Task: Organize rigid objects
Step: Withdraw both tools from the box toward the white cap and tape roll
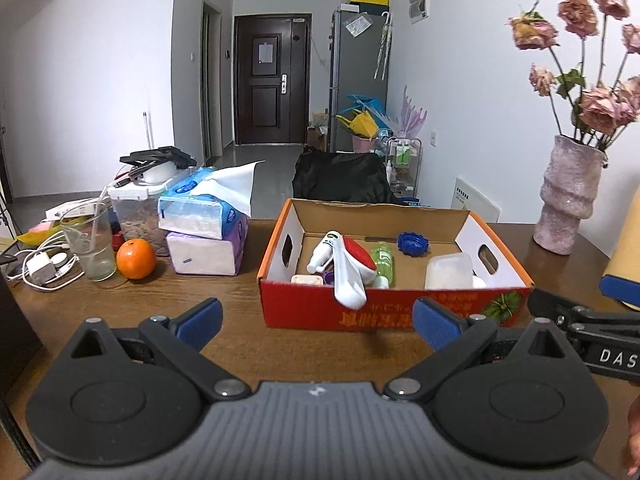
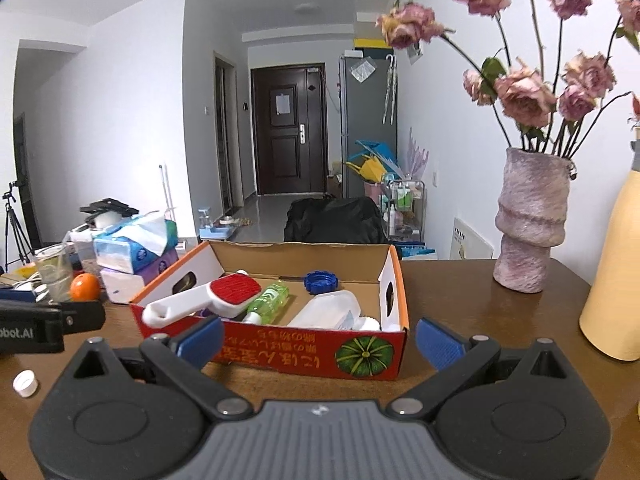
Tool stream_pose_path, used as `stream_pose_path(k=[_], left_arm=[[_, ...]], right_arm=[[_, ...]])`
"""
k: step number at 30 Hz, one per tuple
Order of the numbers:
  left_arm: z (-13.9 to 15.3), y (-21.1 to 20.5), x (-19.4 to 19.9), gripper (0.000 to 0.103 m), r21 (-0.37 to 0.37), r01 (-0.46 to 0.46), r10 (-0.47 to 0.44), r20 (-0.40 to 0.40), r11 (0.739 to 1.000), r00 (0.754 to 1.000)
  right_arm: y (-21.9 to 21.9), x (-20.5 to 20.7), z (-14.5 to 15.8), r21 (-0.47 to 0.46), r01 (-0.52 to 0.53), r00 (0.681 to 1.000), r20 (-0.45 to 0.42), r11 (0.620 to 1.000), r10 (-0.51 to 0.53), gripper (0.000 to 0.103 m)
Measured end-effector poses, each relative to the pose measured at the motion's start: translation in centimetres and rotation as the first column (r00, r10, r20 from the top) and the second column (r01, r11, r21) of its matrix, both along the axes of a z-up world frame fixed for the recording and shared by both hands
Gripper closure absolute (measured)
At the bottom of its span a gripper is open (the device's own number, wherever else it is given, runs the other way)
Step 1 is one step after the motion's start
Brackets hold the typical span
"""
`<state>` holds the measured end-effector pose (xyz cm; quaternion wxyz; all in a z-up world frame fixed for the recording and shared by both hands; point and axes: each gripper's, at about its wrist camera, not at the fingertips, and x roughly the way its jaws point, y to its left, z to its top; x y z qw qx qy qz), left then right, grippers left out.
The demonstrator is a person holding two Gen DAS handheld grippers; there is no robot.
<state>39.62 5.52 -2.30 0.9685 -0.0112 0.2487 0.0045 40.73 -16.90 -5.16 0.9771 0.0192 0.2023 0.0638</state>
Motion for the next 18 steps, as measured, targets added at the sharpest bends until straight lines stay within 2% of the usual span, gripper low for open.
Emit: stream_pose_path(k=[8,18], left_arm=[[-0.9,0.2,-6.1,0.0,-0.003,0.01,-0.01,0.011,1.0,1.0],[-2.8,0.7,-13.1,0.0,-0.011,-0.006,0.006,0.01,1.0,1.0]], right_arm=[[-1.5,-6.7,-0.5,0.005,-0.005,0.999,0.034,1.0,0.005,0.0],[-4.3,-14.2,-2.4,-0.034,0.002,1.0,0.025,0.999,-0.001,0.0]])
